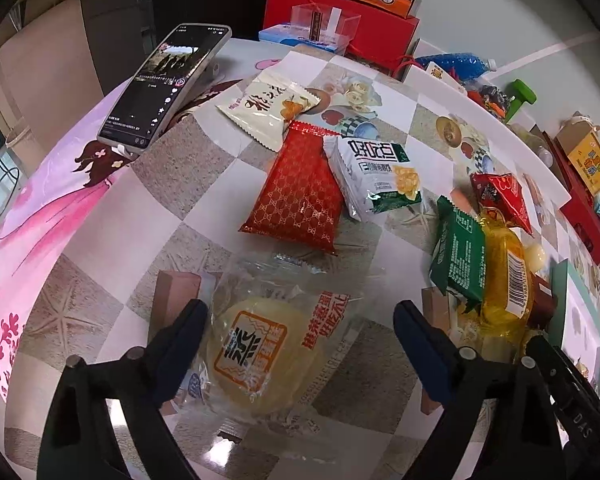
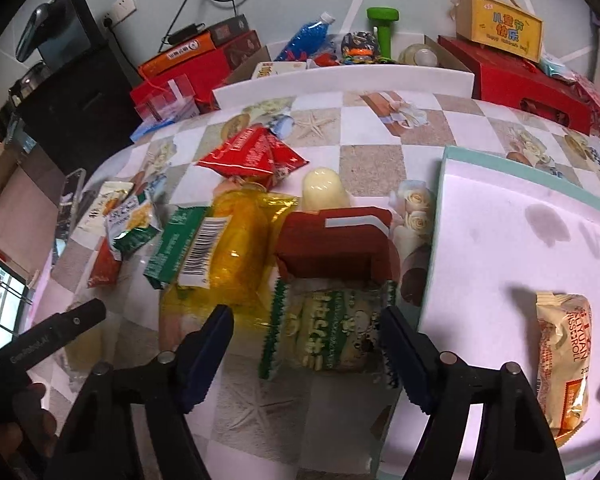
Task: Organize snacks
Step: 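Move both tools back over the snack pile, then grasp the green biscuit with the right tool while the left tool grasps the wrapped bun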
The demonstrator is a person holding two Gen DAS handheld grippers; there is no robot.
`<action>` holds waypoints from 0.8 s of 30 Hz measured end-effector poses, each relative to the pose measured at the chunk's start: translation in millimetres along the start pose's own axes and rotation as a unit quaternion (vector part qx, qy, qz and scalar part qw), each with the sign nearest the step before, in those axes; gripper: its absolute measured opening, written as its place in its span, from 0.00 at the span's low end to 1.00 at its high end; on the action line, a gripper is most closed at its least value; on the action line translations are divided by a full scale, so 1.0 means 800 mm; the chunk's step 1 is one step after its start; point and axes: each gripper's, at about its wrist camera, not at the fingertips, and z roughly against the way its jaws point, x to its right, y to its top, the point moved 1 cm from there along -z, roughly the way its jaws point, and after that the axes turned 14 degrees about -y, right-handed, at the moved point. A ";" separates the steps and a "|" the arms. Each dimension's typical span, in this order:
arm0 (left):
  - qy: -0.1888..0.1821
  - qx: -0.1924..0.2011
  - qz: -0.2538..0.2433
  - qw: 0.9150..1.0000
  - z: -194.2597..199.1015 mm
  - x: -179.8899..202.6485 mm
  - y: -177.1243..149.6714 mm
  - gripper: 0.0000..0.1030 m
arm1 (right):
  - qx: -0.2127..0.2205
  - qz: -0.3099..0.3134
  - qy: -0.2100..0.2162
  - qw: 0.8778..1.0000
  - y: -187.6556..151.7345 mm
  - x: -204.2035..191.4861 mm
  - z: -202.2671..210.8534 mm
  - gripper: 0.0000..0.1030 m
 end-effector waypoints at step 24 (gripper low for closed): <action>-0.034 -0.020 -0.029 0.999 -0.013 0.028 -0.005 0.77 | -0.014 0.040 -0.009 0.999 -0.010 -0.024 -0.013 0.73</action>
